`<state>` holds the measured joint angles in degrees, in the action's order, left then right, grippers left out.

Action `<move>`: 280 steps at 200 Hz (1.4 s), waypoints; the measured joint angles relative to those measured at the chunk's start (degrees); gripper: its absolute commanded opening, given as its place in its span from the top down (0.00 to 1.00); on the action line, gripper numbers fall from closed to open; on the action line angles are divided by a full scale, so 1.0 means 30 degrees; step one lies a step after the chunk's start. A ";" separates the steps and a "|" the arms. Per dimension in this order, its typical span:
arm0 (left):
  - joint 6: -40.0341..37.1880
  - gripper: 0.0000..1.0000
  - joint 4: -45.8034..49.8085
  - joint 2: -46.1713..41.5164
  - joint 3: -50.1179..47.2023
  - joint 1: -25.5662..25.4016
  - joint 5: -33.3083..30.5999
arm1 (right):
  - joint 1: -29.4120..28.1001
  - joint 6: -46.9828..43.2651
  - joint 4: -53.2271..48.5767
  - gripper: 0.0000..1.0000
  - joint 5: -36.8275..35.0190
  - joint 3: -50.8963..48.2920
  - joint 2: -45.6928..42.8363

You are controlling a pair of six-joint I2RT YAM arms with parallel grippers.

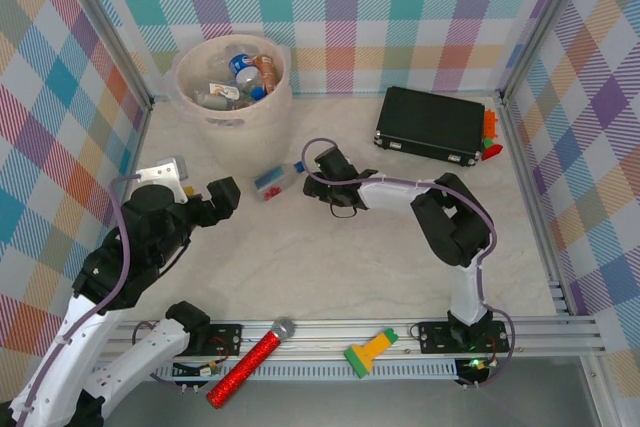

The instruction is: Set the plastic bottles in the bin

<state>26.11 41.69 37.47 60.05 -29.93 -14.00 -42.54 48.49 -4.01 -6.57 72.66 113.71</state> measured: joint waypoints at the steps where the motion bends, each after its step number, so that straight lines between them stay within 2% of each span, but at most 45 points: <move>1: -0.0007 0.01 0.0000 0.0007 0.0000 0.0000 0.0000 | -0.0007 0.0022 -0.0007 0.30 0.0000 0.0007 0.0000; 25: -0.0007 0.01 0.0000 0.0160 -0.0015 0.0000 0.0000 | -0.0525 -0.0197 -0.0430 0.22 0.0539 0.0947 0.0044; 73: -0.0007 0.00 0.0015 0.0036 -0.0015 0.0000 -0.0015 | -0.1763 0.2055 0.1311 0.20 0.1399 0.2987 0.1588; 107: -0.0022 0.00 0.0022 -0.0408 -0.0015 0.0000 -0.0036 | -0.2025 0.3716 0.0758 0.17 0.0503 0.5231 0.4073; 164: -0.0080 0.00 0.0102 -0.0911 -0.0138 0.0000 -0.0080 | -0.2623 0.5064 -0.0080 0.16 -0.1552 0.7941 0.5668; 193: -0.0087 0.00 0.0138 -0.0925 -0.0233 0.0000 -0.0080 | -0.2849 0.5297 -0.1290 0.22 -0.2404 0.9923 0.6819; 227: -0.0109 0.00 0.0138 -0.1013 -0.0240 0.0000 -0.0087 | -0.2849 0.5406 -0.1202 0.29 -0.2681 0.9296 0.6477; 280: -0.0153 0.00 0.0117 -0.1122 -0.0379 0.0000 -0.0080 | -0.2674 0.3650 -0.1690 0.31 -0.3104 0.5734 0.3810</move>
<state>25.65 42.04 34.11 58.92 -29.93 -14.24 -50.57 59.44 -9.08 -15.88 89.86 125.14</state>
